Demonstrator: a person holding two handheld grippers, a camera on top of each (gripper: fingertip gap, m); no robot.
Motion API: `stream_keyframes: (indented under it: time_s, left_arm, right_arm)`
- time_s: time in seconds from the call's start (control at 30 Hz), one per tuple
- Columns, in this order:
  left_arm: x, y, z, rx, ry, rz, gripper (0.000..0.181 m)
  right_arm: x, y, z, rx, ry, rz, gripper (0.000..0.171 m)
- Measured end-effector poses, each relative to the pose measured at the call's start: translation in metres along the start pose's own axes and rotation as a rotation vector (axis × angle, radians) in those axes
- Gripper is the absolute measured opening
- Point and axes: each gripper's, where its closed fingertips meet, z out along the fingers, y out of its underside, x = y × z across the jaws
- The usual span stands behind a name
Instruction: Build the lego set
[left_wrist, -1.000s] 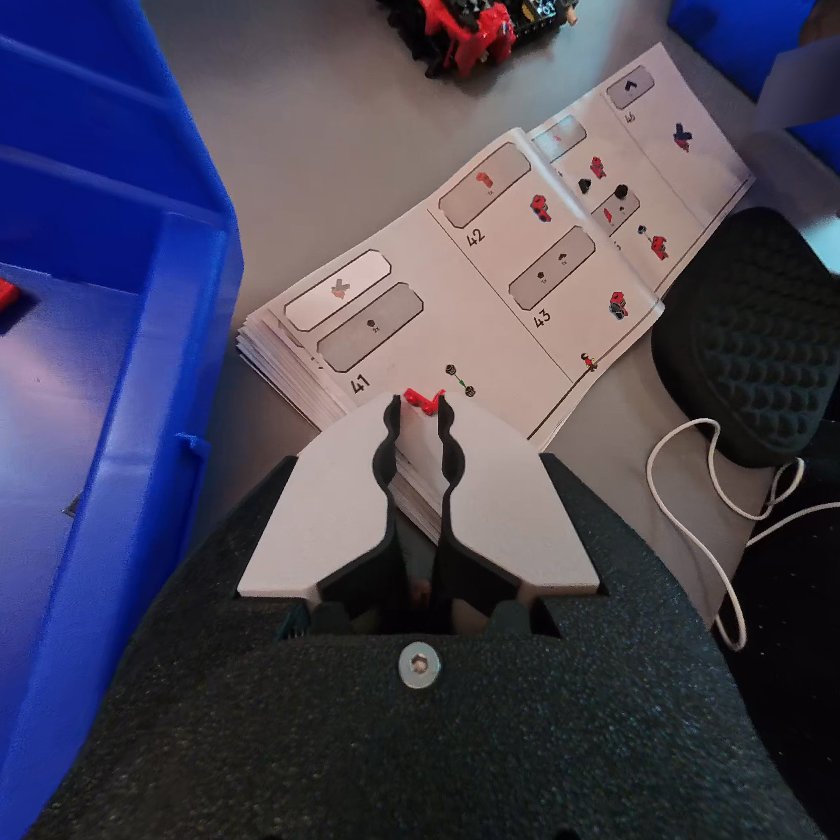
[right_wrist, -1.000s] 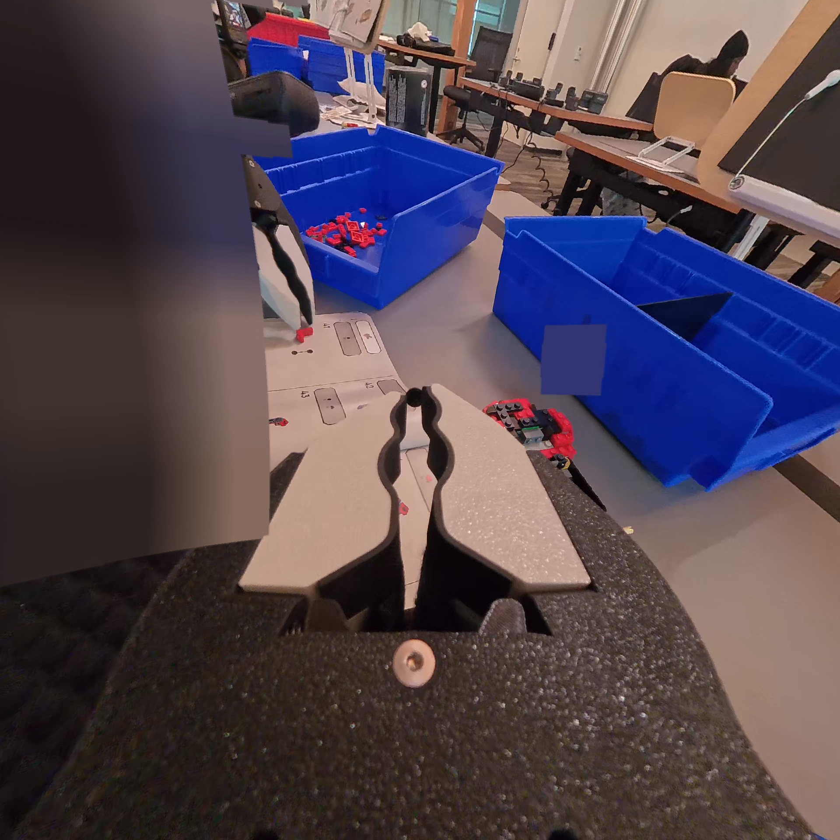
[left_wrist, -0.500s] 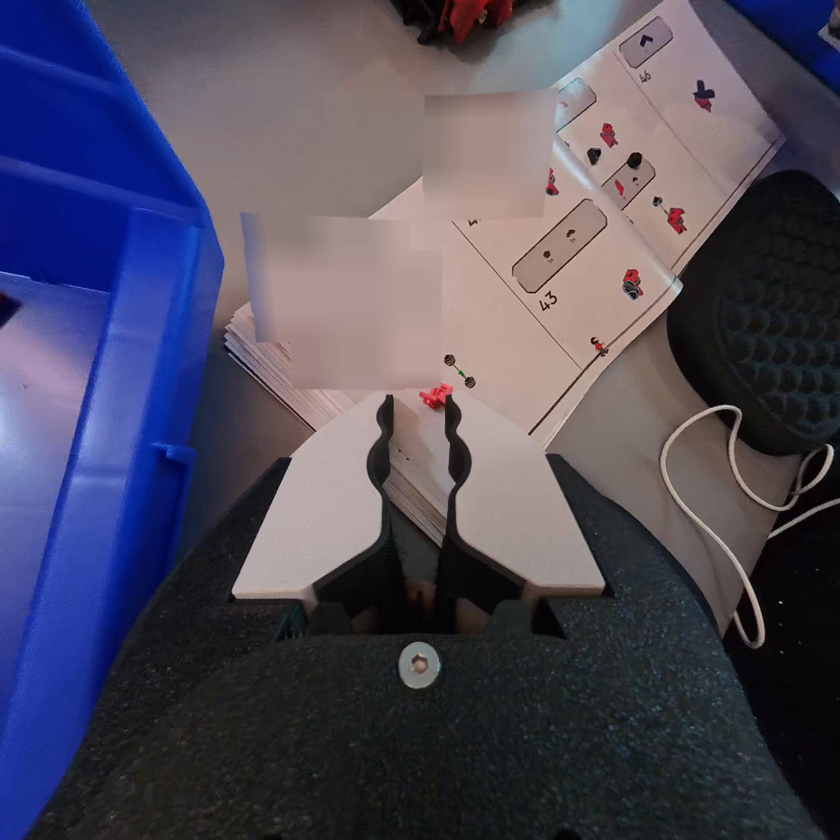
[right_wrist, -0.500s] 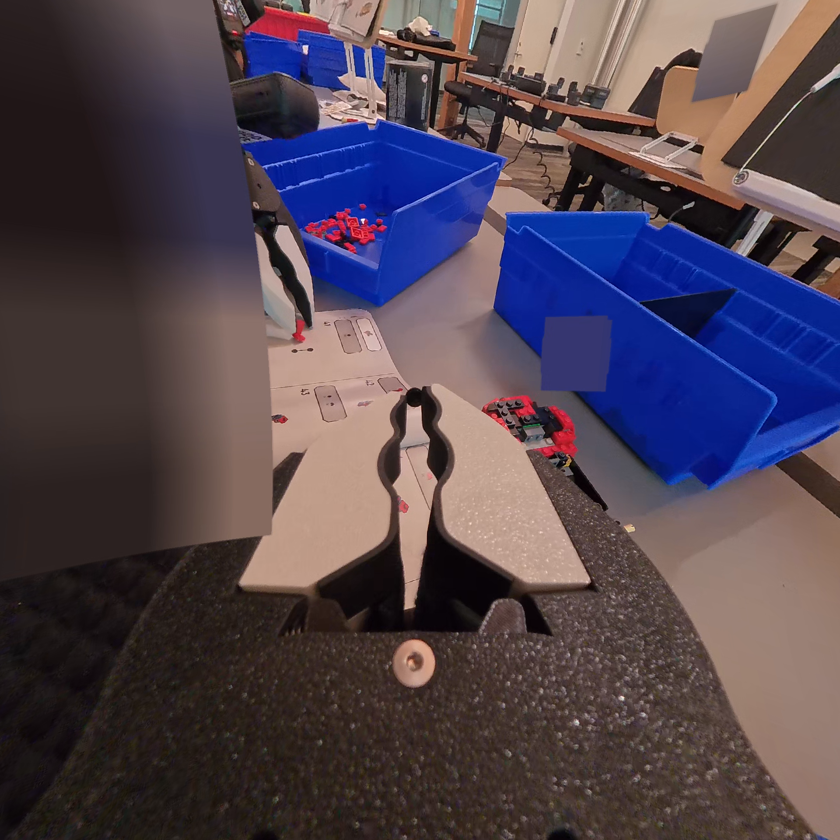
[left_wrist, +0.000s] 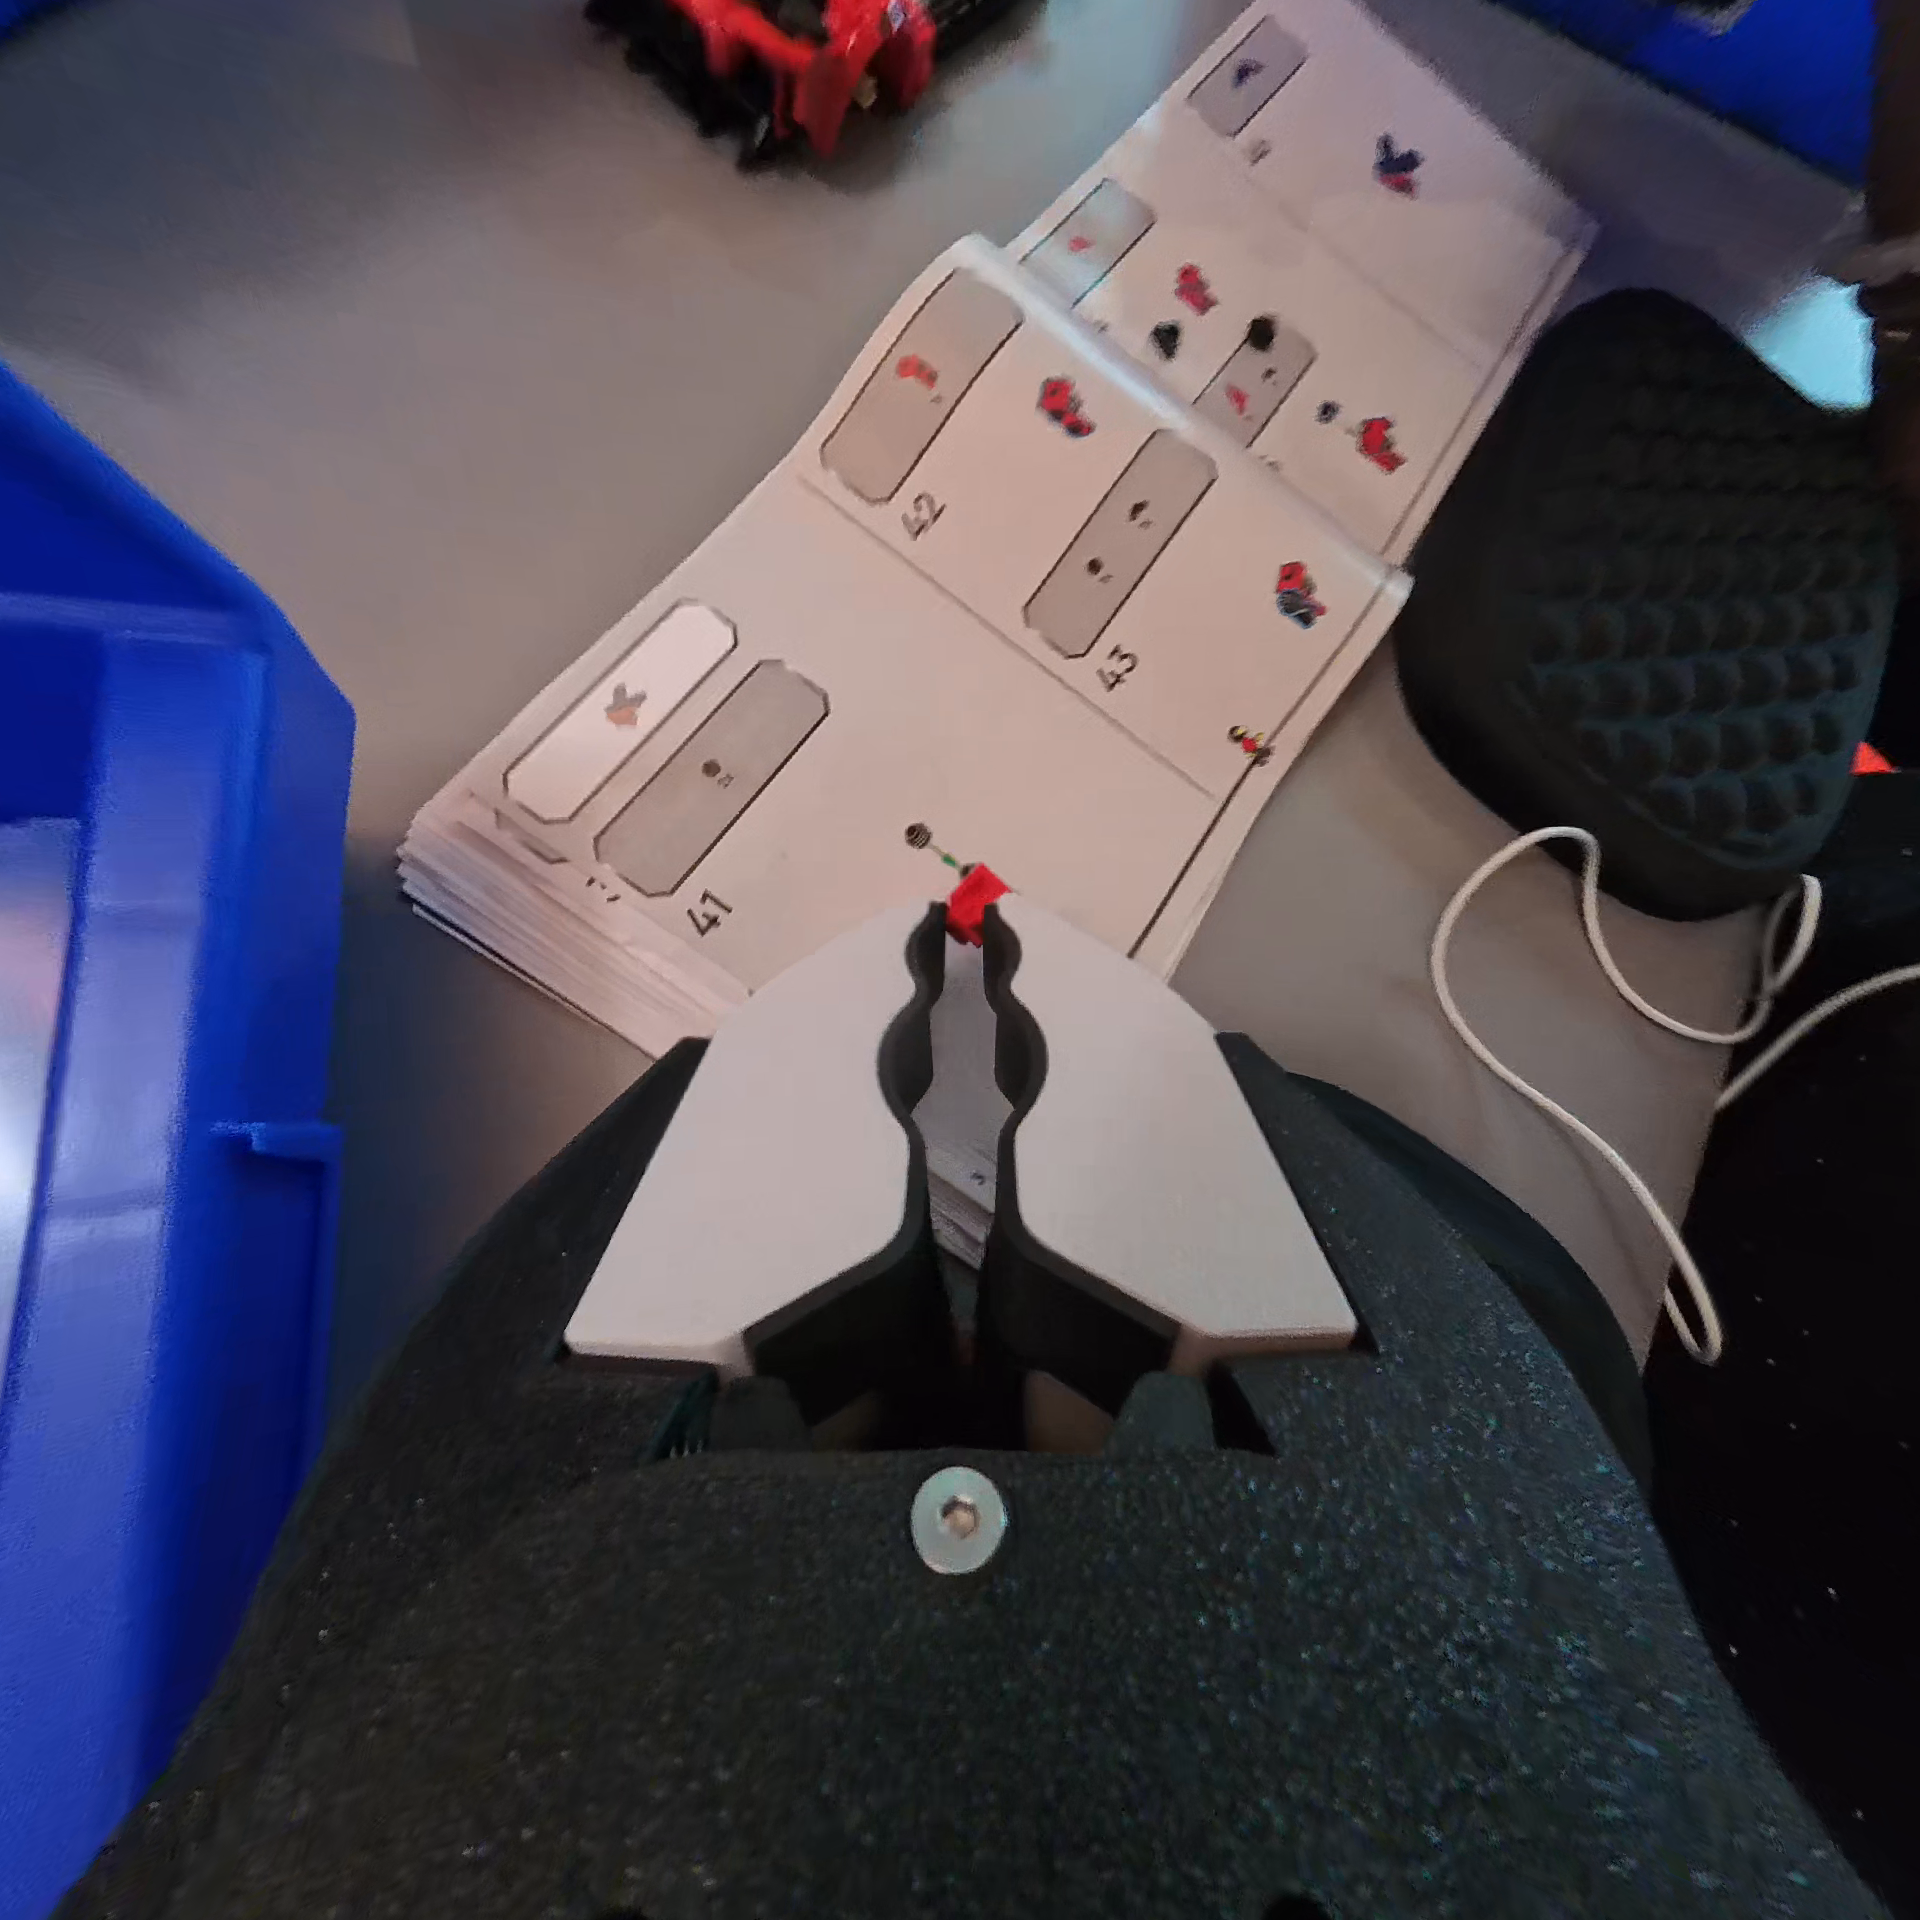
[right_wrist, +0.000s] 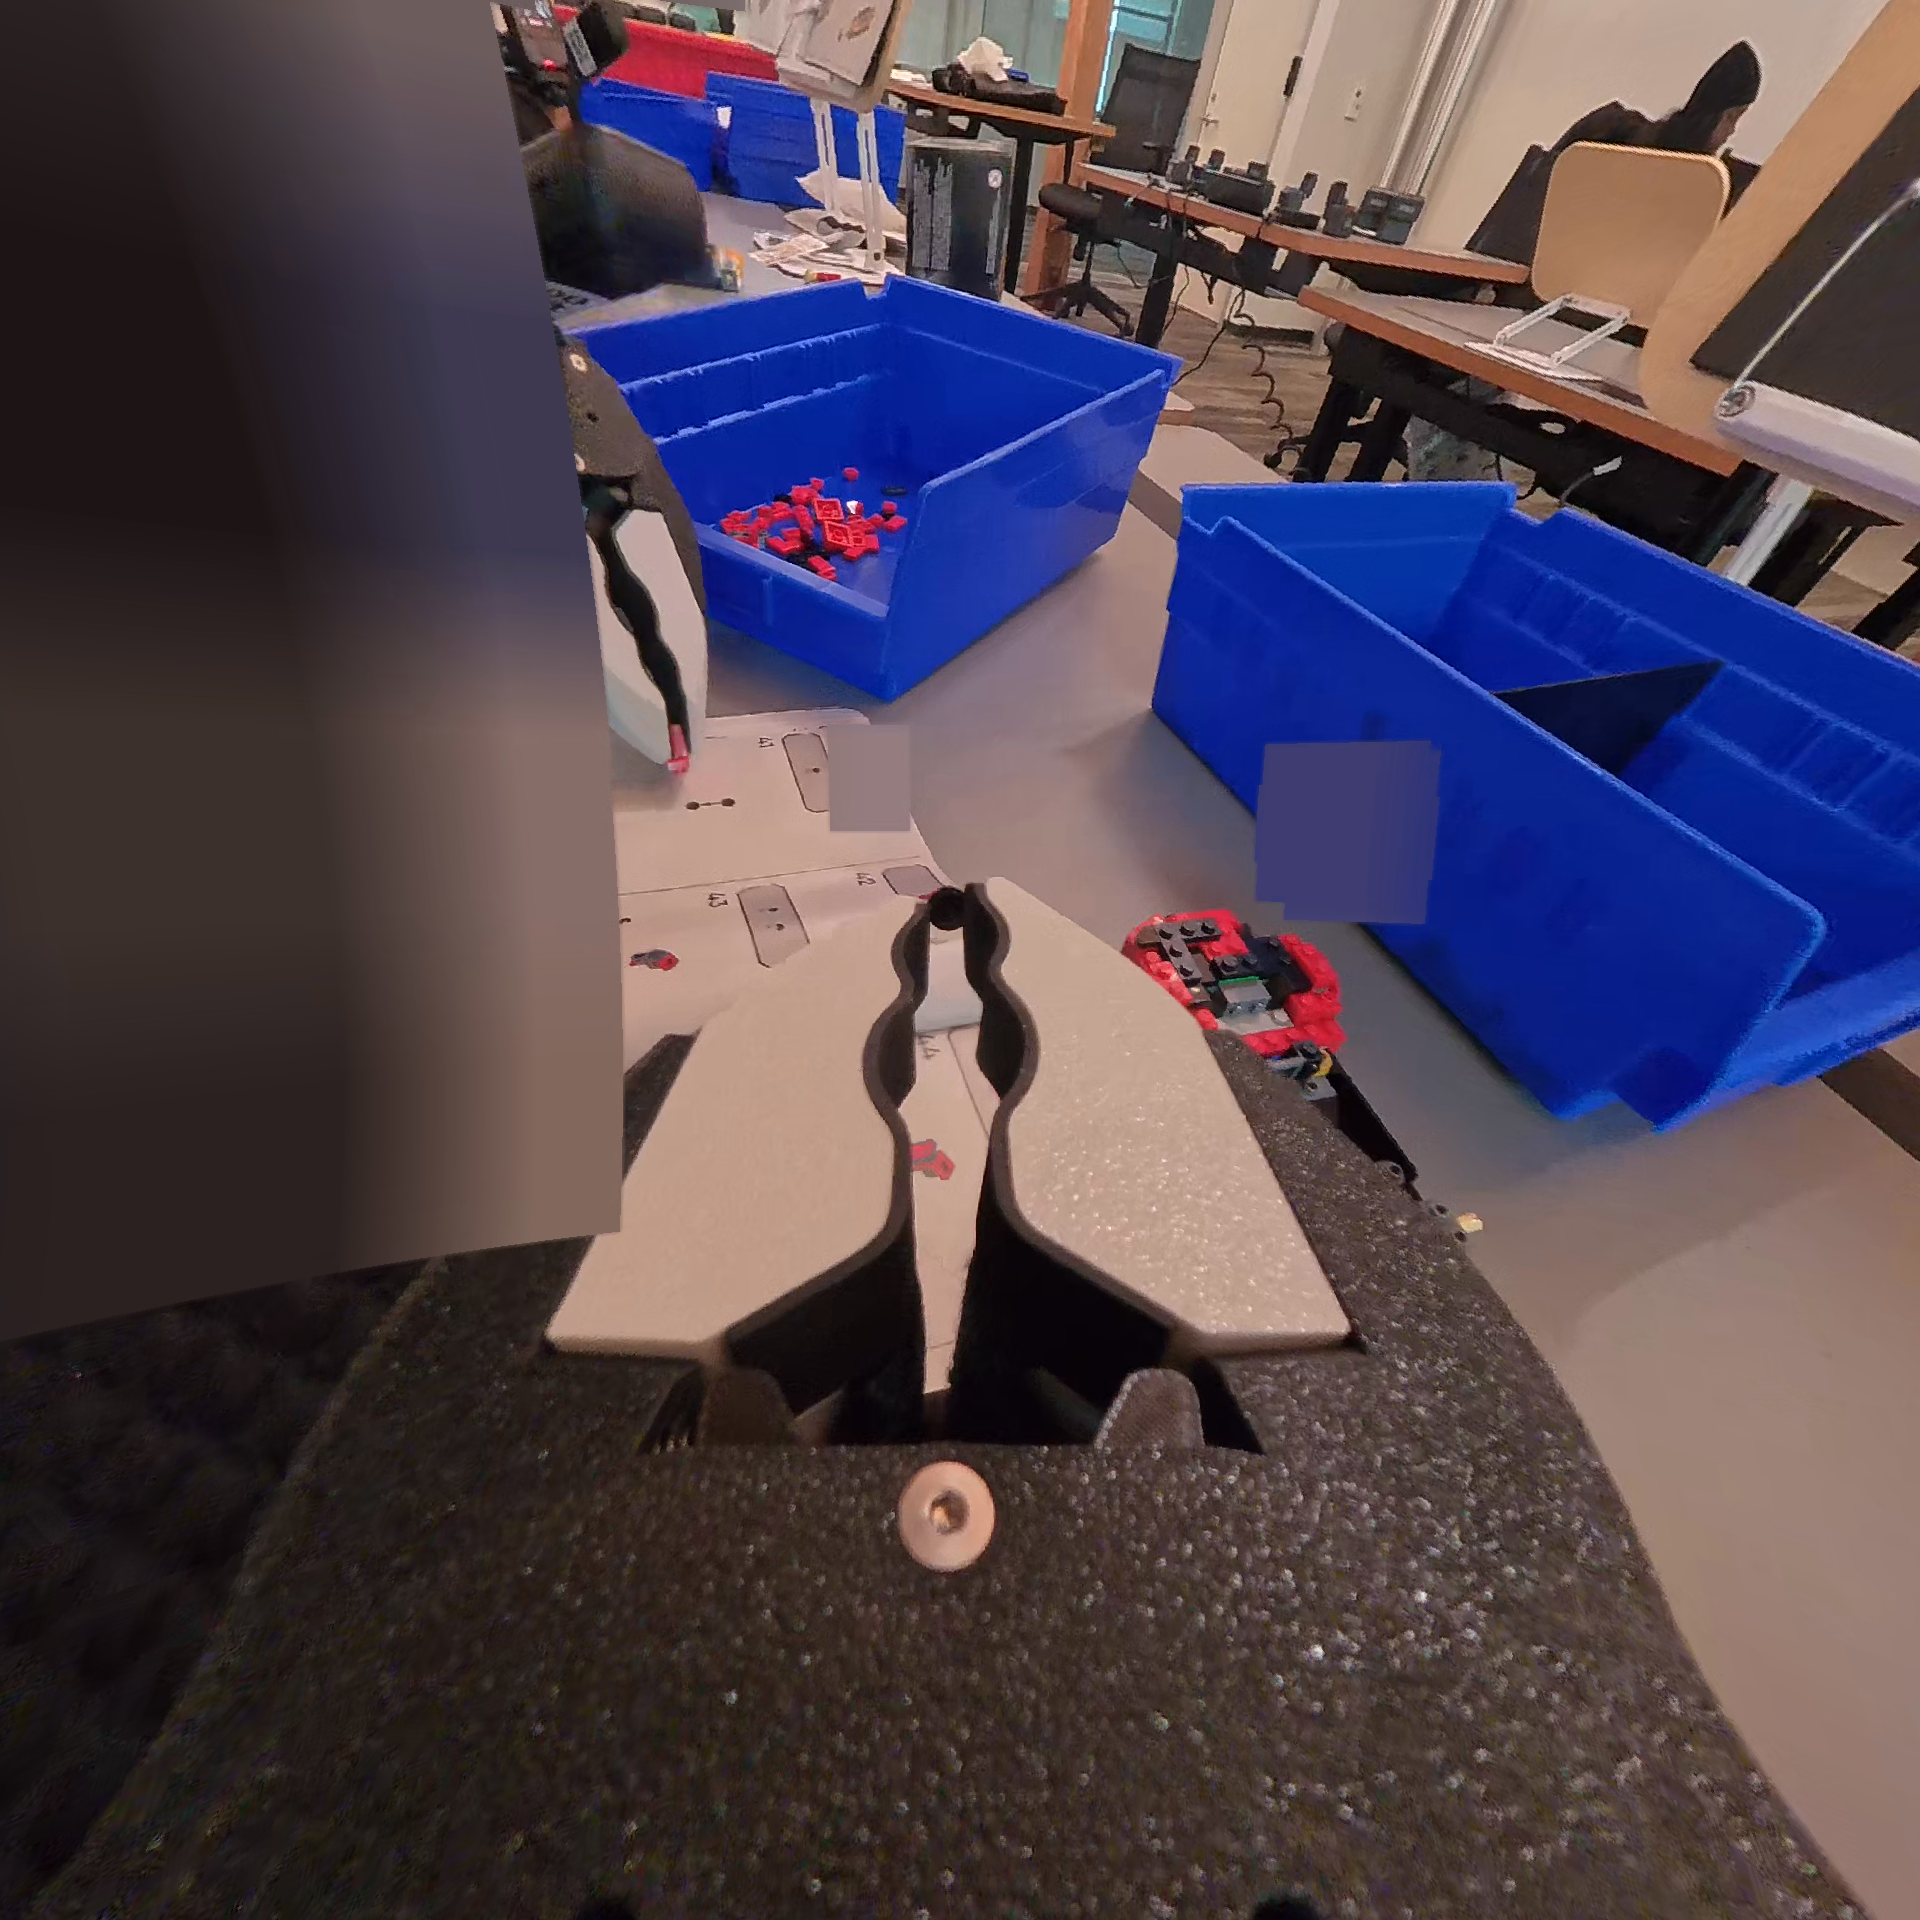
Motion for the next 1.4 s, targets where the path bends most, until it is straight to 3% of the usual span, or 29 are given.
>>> stream_keyframes:
  time_s: [0.13,0.33,0.57,0.7,1.4]
  left_arm:
    - [0.015,-0.009,-0.006,0.055,0.050,0.097,0.006]
    - [0.014,-0.002,0.020,-0.126,-0.099,0.182,0.006]
    - [0.020,-0.005,0.024,-0.163,-0.077,0.156,0.006]
    - [0.019,-0.005,0.022,-0.167,-0.075,0.163,0.006]
    - [0.025,0.000,0.026,-0.148,-0.006,0.191,0.009]
  right_arm:
    - [-0.019,-0.012,0.012,0.028,-0.082,0.025,0.007]
    - [-0.082,0.000,0.063,-0.105,-0.291,0.031,0.006]
    - [-0.101,0.031,0.109,-0.357,-0.302,0.013,0.006]
    - [-0.096,0.040,0.128,-0.417,-0.292,0.022,0.006]
    - [-0.105,0.052,0.140,-0.471,-0.353,-0.046,0.006]
